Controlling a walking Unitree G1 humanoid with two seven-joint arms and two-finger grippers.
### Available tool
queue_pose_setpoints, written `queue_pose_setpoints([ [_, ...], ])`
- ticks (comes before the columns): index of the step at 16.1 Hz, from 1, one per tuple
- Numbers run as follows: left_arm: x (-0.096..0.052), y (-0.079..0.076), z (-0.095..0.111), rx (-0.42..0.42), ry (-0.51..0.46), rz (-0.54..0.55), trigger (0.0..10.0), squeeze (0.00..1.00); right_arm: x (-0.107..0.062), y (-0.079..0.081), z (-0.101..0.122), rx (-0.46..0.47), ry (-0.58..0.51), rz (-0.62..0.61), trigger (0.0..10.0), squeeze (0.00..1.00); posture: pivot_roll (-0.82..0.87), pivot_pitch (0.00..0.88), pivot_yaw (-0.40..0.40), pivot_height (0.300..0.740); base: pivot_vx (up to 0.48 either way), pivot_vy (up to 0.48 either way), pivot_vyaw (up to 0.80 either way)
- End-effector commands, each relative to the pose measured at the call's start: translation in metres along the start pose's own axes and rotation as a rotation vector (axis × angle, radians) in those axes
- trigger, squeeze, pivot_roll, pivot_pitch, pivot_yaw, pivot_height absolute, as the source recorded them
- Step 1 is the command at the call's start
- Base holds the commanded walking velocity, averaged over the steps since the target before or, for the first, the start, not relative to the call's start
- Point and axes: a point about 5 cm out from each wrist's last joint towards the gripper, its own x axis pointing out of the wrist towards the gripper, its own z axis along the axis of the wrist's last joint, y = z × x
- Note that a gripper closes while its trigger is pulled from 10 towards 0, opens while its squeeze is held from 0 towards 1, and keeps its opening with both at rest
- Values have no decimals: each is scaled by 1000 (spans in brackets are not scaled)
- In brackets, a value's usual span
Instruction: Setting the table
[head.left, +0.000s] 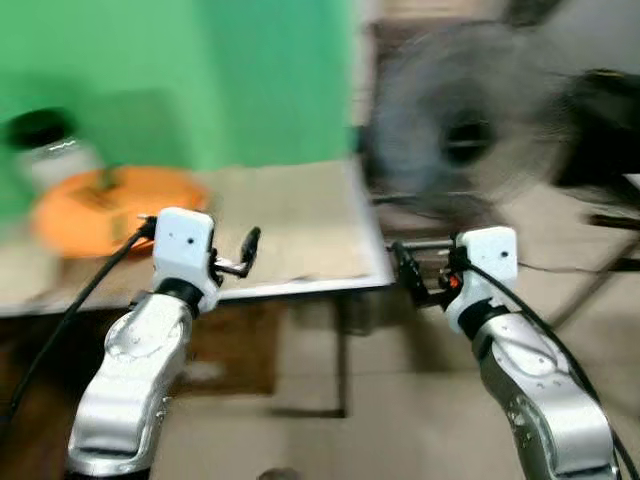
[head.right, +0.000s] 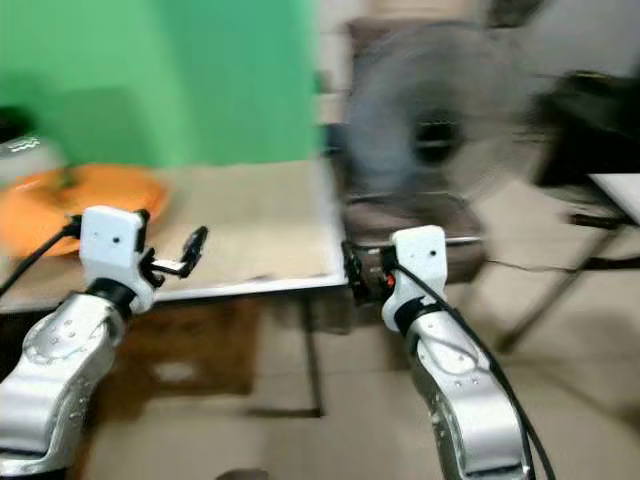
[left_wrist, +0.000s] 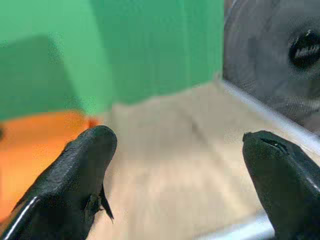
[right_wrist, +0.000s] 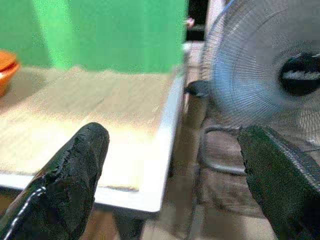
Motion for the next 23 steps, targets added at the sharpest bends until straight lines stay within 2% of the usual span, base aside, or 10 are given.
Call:
queue_pose_setpoints([
  [1,1,8,6,45,-17,56,10000,0,2,0,5,-2,-19,2,10000,1000,114,0,46,740,0,-480,800],
  [4,1,19,4,33,-1,106,10000,0,3,1,5,-1,-22,6,10000,1000,118,0,44,740,0,-480,800],
  [7,1,16,5,13,-8,104,10000,0,4,1,4,12,-16,6,10000,1000,121,0,44,740,0,-309,533],
  [8,2,15,6,8,-8,101,10000,0,5,1,3,31,-11,6,10000,961,123,0,44,740,0,0,0],
  [9,2,15,6,10,-6,101,10000,0,6,1,2,41,-8,10,10000,671,123,0,43,740,0,0,0],
  [10,2,15,6,20,-1,94,10000,0,7,2,1,36,5,29,10000,86,124,0,44,740,0,0,0],
  [11,2,15,6,24,-1,91,10000,0,7,2,1,31,6,39,10000,0,124,0,45,740,0,0,0],
  [13,1,12,8,47,-22,48,10000,0,10,7,0,-26,25,84,10000,0,129,0,45,740,0,0,0],
  [18,0,11,9,47,-22,48,10000,0,15,12,2,-6,16,90,10000,0,133,0,48,740,313,0,800],
  [23,-2,10,8,50,-13,38,10000,0,16,17,2,-30,14,131,10000,0,136,0,43,740,343,0,0],
])
